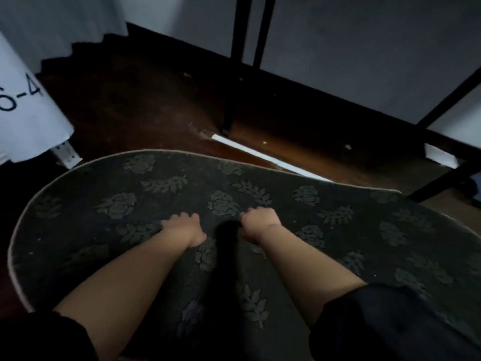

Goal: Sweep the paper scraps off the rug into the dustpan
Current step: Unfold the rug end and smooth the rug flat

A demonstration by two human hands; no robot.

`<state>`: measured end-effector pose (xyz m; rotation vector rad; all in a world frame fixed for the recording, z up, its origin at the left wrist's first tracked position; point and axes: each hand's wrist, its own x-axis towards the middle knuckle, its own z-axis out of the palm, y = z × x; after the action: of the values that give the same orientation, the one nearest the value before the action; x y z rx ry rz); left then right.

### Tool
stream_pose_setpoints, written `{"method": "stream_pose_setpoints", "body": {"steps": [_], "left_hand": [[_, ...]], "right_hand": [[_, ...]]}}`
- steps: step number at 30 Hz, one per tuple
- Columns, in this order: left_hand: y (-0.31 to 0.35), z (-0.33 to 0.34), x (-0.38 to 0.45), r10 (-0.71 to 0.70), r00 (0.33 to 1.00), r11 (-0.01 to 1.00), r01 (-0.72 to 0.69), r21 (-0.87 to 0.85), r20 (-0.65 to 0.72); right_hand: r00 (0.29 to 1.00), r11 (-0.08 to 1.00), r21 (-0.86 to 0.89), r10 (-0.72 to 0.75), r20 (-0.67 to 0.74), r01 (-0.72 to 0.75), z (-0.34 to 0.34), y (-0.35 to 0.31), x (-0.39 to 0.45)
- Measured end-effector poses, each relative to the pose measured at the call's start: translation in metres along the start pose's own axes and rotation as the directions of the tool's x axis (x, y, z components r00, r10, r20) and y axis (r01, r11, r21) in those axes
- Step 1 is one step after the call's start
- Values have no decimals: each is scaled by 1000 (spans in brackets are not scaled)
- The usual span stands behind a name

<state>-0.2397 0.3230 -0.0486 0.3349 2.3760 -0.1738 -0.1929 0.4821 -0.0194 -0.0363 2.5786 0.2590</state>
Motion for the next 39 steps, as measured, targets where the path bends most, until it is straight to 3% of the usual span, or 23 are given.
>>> {"method": "stream_pose_setpoints", "body": {"steps": [7, 11, 16, 25, 32, 36, 39], "left_hand": [[71, -81, -40, 45, 995, 997, -39, 69, -85], [106, -84, -53, 66, 994, 996, -61, 68, -82], [146, -35, -47, 102, 995, 994, -101, 51, -18], [134, 80, -10, -32, 987, 999, 32, 3, 155], [117, 124, 2, -155, 963, 972, 188, -139, 219], [118, 139, 6, -120, 980, 955, 158, -251, 161], [117, 141, 8, -100, 983, 946, 142, -291, 156]], "right_hand": [[983, 982, 57, 183, -21, -182, -14, 84, -51], [970, 959, 146, 244, 11, -243, 18, 100, -76], [923, 857, 342, 345, 172, -385, 88, 113, -86], [842, 710, 453, 436, 318, -539, 196, 99, -84], [813, 669, 461, 470, 345, -583, 222, 99, -76], [822, 692, 445, 466, 326, -569, 217, 114, -71], [813, 687, 441, 436, 386, -578, 207, 127, -66]]}}
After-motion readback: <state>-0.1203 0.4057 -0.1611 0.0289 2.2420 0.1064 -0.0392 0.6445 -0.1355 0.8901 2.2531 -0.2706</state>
